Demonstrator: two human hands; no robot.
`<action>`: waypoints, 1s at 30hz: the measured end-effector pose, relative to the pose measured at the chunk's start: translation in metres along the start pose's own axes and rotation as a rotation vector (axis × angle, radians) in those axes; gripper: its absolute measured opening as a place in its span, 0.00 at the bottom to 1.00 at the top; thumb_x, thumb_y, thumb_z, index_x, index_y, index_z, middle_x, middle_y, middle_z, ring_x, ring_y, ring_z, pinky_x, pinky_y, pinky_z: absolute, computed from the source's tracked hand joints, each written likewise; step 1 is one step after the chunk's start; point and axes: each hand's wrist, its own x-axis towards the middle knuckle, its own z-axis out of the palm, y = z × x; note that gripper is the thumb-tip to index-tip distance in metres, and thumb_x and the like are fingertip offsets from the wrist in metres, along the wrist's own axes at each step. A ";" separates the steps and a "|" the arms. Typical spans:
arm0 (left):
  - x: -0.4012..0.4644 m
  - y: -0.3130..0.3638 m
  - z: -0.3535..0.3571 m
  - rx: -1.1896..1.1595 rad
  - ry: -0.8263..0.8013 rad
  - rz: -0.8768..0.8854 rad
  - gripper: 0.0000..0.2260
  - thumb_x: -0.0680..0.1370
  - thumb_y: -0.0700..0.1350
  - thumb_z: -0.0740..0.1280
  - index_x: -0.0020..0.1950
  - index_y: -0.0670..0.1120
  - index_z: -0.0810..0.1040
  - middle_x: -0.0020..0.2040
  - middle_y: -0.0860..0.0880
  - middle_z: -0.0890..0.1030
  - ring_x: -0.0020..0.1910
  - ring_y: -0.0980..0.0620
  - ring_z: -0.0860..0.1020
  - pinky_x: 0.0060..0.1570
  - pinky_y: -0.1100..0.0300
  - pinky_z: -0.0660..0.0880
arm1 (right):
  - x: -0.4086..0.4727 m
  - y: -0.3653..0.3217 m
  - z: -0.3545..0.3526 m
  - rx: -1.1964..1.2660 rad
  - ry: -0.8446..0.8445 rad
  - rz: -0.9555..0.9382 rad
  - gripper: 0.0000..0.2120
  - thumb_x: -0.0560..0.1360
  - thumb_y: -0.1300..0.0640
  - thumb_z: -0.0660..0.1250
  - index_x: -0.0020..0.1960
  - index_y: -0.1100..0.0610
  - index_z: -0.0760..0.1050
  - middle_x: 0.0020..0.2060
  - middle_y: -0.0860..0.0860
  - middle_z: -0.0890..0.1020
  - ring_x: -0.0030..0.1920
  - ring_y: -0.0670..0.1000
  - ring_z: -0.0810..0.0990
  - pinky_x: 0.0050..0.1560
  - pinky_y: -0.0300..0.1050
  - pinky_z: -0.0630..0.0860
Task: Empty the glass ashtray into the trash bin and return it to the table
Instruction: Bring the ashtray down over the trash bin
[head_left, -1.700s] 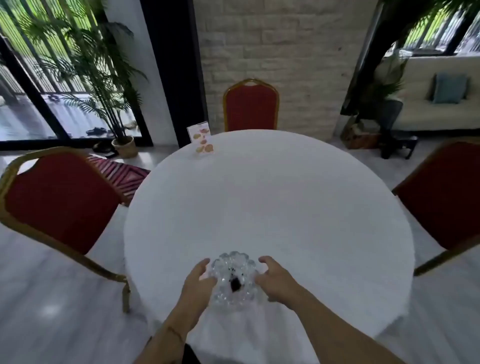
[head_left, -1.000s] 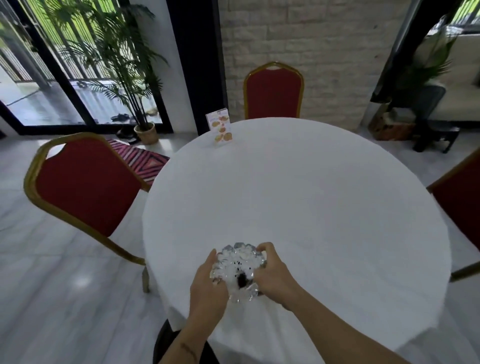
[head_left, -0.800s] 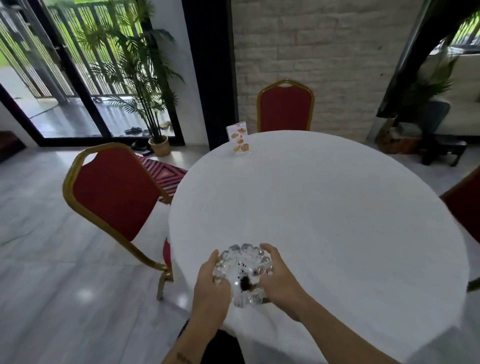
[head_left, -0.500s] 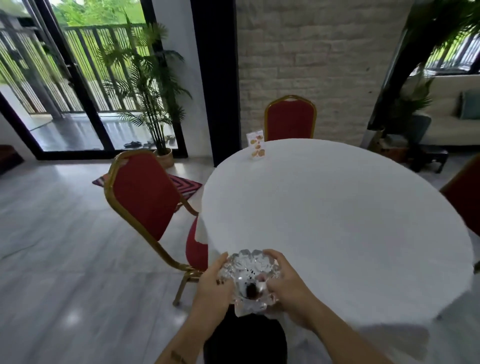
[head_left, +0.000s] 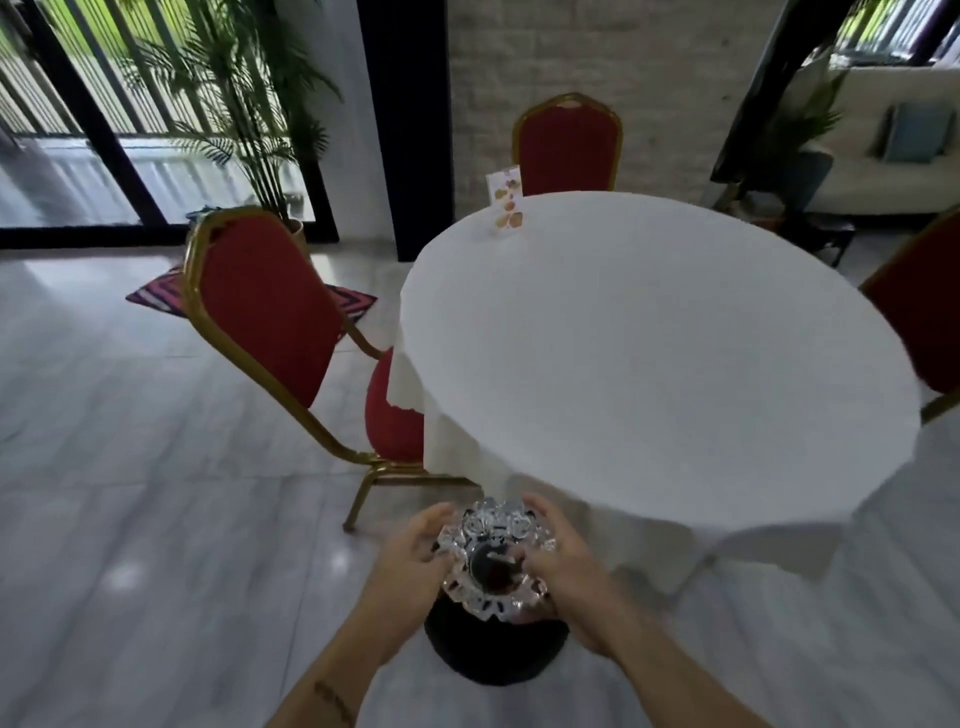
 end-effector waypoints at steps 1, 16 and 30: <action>0.005 -0.014 0.002 -0.005 -0.006 -0.010 0.22 0.78 0.31 0.66 0.66 0.54 0.74 0.60 0.57 0.78 0.59 0.50 0.81 0.60 0.51 0.79 | 0.008 0.012 -0.002 0.004 -0.003 0.024 0.29 0.80 0.67 0.66 0.71 0.39 0.69 0.63 0.54 0.75 0.55 0.61 0.82 0.38 0.59 0.85; 0.166 -0.280 0.047 -0.079 0.245 -0.027 0.14 0.81 0.35 0.64 0.58 0.52 0.81 0.55 0.54 0.84 0.53 0.55 0.83 0.48 0.64 0.81 | 0.212 0.253 -0.062 0.233 -0.161 0.251 0.38 0.74 0.77 0.58 0.71 0.40 0.69 0.68 0.62 0.76 0.65 0.69 0.78 0.41 0.61 0.84; 0.239 -0.441 0.061 0.126 0.307 0.122 0.30 0.75 0.35 0.64 0.75 0.54 0.69 0.69 0.49 0.74 0.67 0.51 0.74 0.70 0.49 0.71 | 0.279 0.352 -0.077 -0.139 0.051 -0.144 0.37 0.77 0.73 0.63 0.72 0.36 0.65 0.62 0.54 0.78 0.59 0.55 0.81 0.39 0.56 0.86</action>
